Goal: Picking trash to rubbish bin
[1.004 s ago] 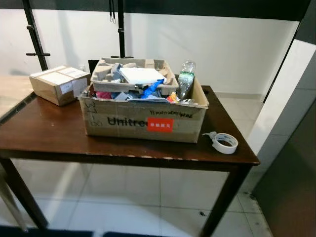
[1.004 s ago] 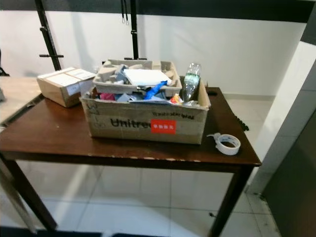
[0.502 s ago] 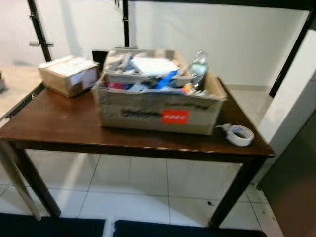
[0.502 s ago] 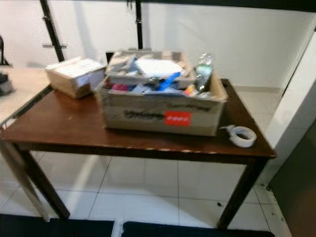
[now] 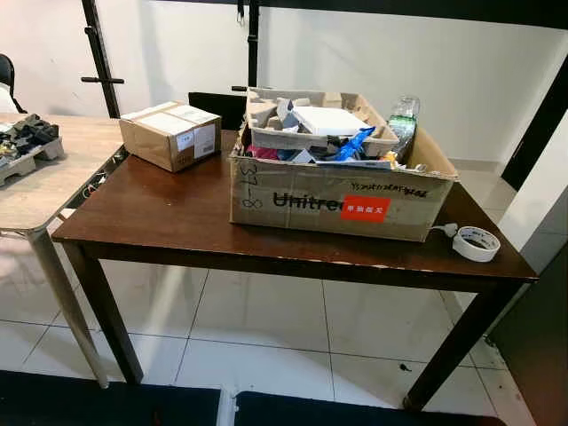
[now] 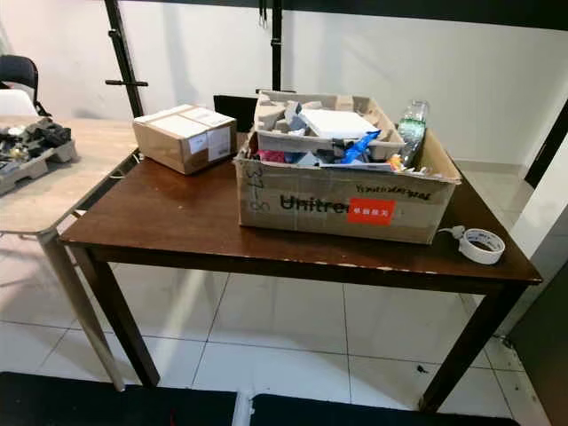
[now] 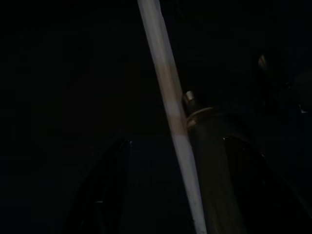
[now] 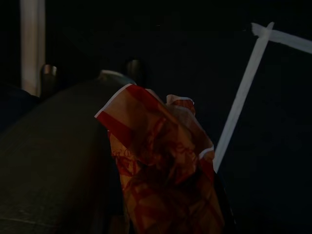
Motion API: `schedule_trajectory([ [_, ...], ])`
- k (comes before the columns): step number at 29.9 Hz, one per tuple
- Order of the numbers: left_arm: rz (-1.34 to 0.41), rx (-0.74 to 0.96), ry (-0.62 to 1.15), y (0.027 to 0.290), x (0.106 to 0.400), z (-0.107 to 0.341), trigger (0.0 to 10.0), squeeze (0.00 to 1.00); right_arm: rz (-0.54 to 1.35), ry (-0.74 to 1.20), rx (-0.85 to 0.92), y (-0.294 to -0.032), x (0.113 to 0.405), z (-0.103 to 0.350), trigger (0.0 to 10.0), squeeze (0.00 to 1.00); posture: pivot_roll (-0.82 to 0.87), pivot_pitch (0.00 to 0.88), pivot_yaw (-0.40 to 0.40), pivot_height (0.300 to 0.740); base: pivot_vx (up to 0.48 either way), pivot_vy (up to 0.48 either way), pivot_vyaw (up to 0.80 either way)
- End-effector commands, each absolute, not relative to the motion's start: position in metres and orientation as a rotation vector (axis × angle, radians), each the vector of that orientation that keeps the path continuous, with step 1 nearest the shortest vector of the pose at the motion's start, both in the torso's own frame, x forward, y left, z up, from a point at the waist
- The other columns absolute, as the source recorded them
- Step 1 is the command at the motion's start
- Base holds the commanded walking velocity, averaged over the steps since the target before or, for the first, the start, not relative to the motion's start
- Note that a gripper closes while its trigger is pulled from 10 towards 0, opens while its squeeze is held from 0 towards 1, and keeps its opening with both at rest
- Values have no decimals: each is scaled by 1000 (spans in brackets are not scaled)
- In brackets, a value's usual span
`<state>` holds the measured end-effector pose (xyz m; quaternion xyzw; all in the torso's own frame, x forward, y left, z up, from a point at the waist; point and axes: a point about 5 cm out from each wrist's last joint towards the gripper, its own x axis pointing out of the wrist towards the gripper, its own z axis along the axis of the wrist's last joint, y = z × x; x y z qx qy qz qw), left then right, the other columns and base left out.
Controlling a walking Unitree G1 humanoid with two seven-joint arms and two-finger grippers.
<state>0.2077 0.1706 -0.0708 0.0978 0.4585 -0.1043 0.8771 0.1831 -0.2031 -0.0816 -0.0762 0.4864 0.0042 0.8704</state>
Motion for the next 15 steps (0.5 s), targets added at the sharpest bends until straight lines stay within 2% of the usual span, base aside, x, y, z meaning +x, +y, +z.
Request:
schedule_trajectory([
  [1, -220, 206, 982, 170, 200, -75, 10000, 0, -18, 1046, -157, -209, 176, -84, 10000, 0, -109, 151, -21, 740, 0, -480, 0],
  [2, -215, 209, 977, 170, 201, -75, 10000, 0, -18, 1046, -157, -209, 176, -84, 10000, 0, -109, 151, -21, 740, 0, -480, 0],
  [15, -183, 174, 962, 172, 203, -74, 10000, 0, -20, 1041, -155, -210, 178, -83, 10000, 0, -110, 149, -20, 740, 0, 0, 0],
])
